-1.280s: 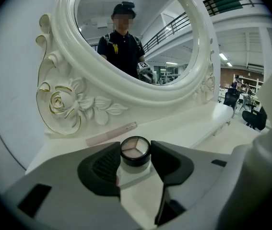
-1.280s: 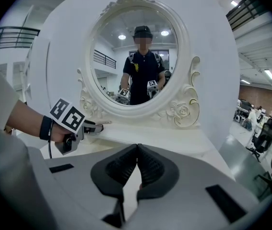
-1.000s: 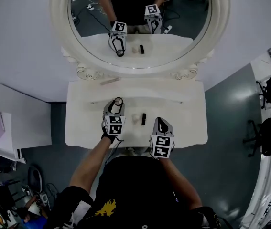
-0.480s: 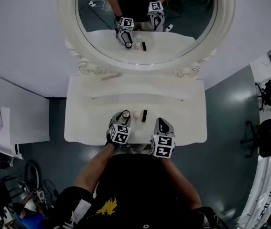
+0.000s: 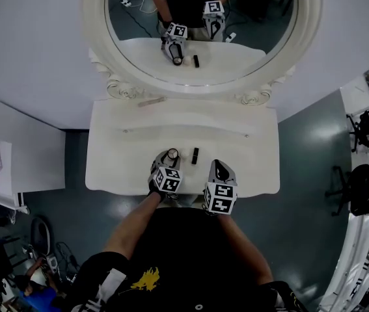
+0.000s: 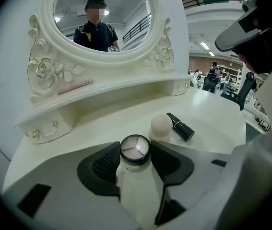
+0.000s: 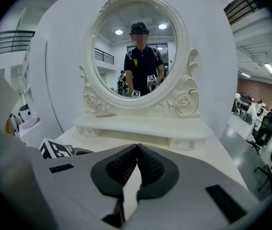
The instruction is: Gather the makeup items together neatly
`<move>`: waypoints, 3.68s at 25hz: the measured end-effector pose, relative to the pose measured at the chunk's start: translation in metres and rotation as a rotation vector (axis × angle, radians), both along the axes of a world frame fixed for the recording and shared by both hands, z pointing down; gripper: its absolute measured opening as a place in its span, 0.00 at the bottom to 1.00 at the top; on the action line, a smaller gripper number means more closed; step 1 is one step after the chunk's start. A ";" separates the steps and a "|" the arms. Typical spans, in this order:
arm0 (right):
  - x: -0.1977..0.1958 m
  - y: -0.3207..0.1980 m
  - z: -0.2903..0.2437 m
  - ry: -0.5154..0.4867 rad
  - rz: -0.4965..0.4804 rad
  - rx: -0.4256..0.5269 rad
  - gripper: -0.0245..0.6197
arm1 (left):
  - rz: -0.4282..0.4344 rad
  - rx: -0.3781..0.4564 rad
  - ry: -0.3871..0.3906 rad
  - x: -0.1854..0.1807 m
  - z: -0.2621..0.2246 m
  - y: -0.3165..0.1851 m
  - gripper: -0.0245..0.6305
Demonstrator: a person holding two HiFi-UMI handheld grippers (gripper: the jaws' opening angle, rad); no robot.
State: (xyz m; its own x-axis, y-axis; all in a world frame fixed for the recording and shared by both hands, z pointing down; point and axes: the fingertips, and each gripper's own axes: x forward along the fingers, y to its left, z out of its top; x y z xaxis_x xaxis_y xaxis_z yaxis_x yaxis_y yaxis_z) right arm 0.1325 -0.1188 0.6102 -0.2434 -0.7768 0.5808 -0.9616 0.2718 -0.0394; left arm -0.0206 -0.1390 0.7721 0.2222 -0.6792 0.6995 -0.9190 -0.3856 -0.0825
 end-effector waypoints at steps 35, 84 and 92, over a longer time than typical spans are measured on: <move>-0.014 -0.013 0.016 -0.017 -0.033 -0.078 0.06 | 0.126 0.143 -0.004 -0.152 -0.097 -0.184 0.54; -0.048 0.047 0.031 -0.063 -0.084 -0.107 0.06 | -0.265 -0.003 0.088 -0.096 -0.011 0.035 0.15; -0.047 0.056 0.037 -0.065 -0.094 -0.123 0.06 | -0.313 -0.075 0.125 -0.083 0.008 0.051 0.15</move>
State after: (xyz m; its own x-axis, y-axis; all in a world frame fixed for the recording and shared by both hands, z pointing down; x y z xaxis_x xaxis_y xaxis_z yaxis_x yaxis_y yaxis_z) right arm 0.0850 -0.0628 0.6473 -0.3518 -0.6732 0.6504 -0.9264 0.3499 -0.1390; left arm -0.1035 -0.0876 0.7801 0.0984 -0.6755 0.7307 -0.9949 -0.0841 0.0562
